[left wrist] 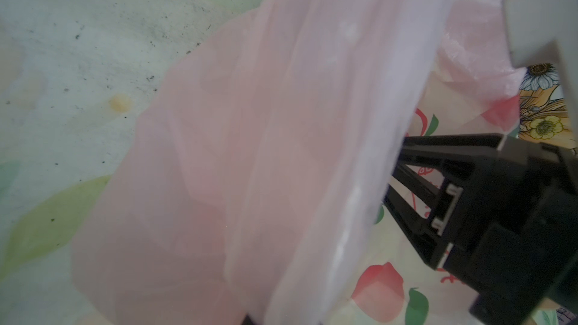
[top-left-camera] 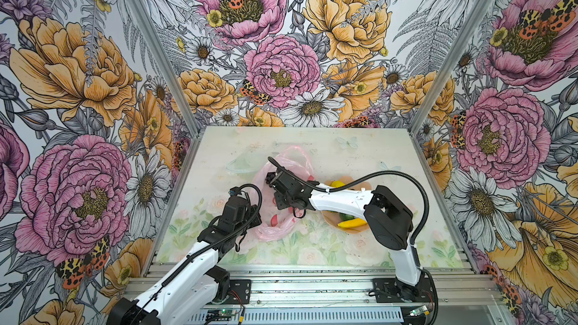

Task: Take fruits out of the plastic bag
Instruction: Pick up the fruit from the plastic bag.

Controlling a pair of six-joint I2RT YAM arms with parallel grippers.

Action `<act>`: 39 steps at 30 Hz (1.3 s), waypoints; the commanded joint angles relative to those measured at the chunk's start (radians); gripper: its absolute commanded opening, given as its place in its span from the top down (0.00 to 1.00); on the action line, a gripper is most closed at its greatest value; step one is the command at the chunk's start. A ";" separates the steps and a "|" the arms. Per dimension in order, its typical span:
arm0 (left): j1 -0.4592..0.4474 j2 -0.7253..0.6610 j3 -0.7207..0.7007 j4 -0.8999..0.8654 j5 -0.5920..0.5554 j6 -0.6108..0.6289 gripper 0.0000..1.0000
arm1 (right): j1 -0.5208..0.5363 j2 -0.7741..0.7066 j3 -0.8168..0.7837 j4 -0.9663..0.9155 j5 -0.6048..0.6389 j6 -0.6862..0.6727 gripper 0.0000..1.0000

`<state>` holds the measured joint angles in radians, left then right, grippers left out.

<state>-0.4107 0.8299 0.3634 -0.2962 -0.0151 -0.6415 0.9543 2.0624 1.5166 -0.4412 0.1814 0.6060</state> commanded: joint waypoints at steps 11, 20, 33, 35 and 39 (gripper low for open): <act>-0.007 -0.032 -0.019 0.014 0.007 0.006 0.96 | -0.017 0.000 0.048 -0.022 0.051 -0.025 0.81; -0.008 -0.026 -0.017 0.019 0.007 0.008 0.96 | -0.018 -0.005 0.068 -0.042 0.053 -0.048 0.95; -0.002 0.005 0.011 0.045 0.010 0.041 0.95 | -0.013 -0.116 0.056 -0.062 -0.014 -0.099 1.00; -0.001 0.029 0.022 0.059 0.015 0.056 0.95 | -0.014 -0.165 0.038 -0.062 -0.031 -0.110 1.00; 0.000 0.072 0.040 0.078 0.023 0.072 0.96 | -0.022 -0.277 -0.007 -0.077 -0.046 -0.124 1.00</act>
<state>-0.4103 0.8871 0.3672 -0.2630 -0.0109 -0.6033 0.9409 1.8946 1.5288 -0.5148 0.1539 0.5083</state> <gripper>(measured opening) 0.050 0.048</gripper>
